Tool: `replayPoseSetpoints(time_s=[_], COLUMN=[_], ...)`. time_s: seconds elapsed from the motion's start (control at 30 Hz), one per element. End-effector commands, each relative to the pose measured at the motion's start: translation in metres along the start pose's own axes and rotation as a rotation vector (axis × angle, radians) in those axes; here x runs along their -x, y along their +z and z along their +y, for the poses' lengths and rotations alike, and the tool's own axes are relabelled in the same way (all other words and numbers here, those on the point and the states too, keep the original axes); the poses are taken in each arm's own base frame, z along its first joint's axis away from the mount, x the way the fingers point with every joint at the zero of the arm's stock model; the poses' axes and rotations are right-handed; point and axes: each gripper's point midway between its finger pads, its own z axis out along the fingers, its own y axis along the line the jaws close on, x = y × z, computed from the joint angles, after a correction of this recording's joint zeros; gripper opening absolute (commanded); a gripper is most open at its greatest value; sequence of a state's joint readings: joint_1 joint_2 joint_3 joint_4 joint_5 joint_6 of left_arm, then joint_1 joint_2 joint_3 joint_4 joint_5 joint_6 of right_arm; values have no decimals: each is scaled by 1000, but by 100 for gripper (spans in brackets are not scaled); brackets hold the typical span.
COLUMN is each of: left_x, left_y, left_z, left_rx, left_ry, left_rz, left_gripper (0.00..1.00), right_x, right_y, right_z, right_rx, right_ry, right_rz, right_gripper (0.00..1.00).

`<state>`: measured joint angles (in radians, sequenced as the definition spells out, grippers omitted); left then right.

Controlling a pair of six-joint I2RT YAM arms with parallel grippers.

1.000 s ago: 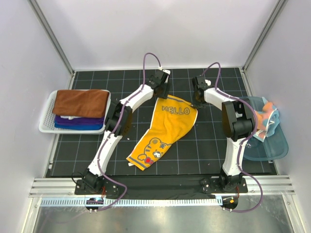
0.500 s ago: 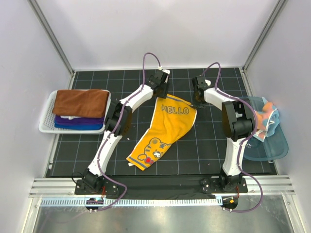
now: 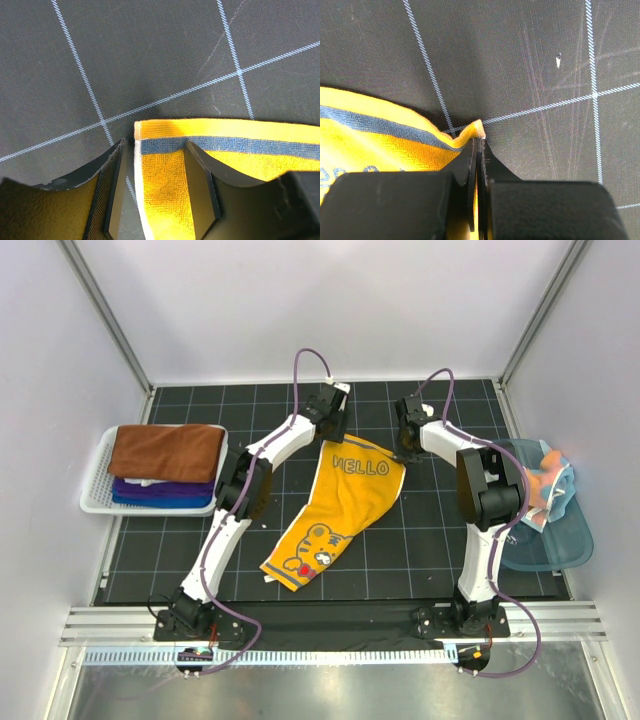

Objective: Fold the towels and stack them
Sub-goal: Flatten out the crumpled towel

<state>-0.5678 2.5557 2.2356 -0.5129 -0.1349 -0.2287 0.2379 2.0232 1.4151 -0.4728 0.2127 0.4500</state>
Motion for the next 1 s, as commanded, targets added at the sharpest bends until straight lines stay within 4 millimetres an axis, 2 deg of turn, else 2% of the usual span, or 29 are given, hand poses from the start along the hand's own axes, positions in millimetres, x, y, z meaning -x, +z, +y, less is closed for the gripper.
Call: replayPoseSetpoints(time_s=[0.0, 0.6, 0.83, 0.97], left_x=[-17, -16, -11, -5], left_y=[-1, -2, -7, -13], left_z=[7, 17, 5, 0], left_rx=[14, 1, -72, -103], left_ry=[-5, -27, -16, -6], left_rz=[57, 62, 39, 18], left_gripper=[52, 31, 16, 16], right_x=[0, 0, 13, 23], right_y=[1, 6, -1, -8], right_z=[6, 1, 7, 10], right_rx=[22, -1, 13, 23], right_ry=[-6, -4, 3, 11], right_rz=[3, 0, -25, -47], right_gripper=[1, 1, 1, 1])
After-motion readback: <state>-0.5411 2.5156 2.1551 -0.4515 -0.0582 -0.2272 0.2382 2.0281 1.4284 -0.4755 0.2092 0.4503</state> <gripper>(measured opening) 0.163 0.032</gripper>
